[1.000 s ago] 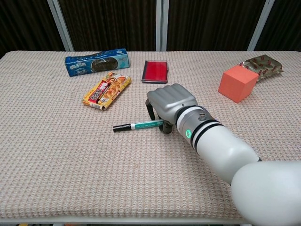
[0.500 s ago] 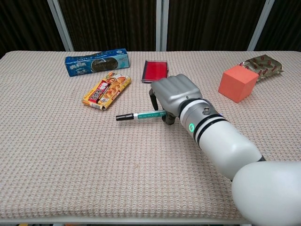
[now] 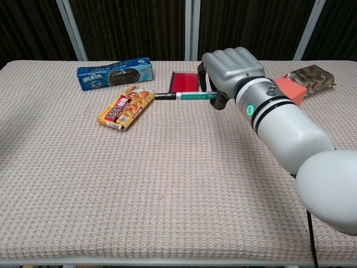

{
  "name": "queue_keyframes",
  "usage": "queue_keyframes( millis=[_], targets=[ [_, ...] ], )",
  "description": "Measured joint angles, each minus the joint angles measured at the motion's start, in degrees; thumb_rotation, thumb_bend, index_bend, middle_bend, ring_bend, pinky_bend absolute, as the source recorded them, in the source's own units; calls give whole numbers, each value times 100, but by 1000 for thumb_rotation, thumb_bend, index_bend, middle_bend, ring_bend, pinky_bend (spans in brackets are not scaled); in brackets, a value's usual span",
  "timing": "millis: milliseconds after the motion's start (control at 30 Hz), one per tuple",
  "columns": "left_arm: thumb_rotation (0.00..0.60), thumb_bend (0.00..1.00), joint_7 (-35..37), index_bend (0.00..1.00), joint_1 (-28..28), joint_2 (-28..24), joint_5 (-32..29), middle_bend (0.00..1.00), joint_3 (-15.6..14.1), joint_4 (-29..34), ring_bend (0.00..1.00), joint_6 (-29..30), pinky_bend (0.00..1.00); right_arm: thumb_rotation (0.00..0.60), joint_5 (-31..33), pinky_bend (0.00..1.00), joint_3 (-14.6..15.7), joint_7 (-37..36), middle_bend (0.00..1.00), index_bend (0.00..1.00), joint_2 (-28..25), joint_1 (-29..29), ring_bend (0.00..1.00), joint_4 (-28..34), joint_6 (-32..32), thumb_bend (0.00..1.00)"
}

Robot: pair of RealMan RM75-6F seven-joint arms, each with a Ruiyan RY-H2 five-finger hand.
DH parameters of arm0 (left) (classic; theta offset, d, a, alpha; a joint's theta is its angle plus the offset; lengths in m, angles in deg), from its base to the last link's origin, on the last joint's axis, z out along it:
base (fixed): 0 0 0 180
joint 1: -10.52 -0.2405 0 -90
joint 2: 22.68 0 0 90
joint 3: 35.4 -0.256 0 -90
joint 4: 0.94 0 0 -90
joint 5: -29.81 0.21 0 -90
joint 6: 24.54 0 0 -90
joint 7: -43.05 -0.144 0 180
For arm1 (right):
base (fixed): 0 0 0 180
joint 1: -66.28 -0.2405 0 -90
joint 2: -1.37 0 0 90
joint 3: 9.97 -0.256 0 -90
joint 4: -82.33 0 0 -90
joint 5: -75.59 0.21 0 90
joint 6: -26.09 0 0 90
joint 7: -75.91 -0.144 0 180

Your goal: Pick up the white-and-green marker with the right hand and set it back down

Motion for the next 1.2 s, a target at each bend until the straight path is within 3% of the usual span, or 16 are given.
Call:
queue_keyframes(
  millis=[200,600,1200],
  targets=[
    [600,79,-641,425,556,709,-566,458,423,-50,372,-266,423,600,29,902,-161,-109,633,663,155,-189,850,-384,96,327],
    [600,95,-1788,444,1323,1873,-1409,476,744,-473,393,-537,433,600,-29,902,-410,-259,632,663,485,-559,850,-695,142,327],
    [600,111,-2156,456,2133,2597,-1697,484,875,-1332,399,-857,432,600,-37,902,-473,-444,633,663,791,-734,850,-1139,244,327]
  ],
)
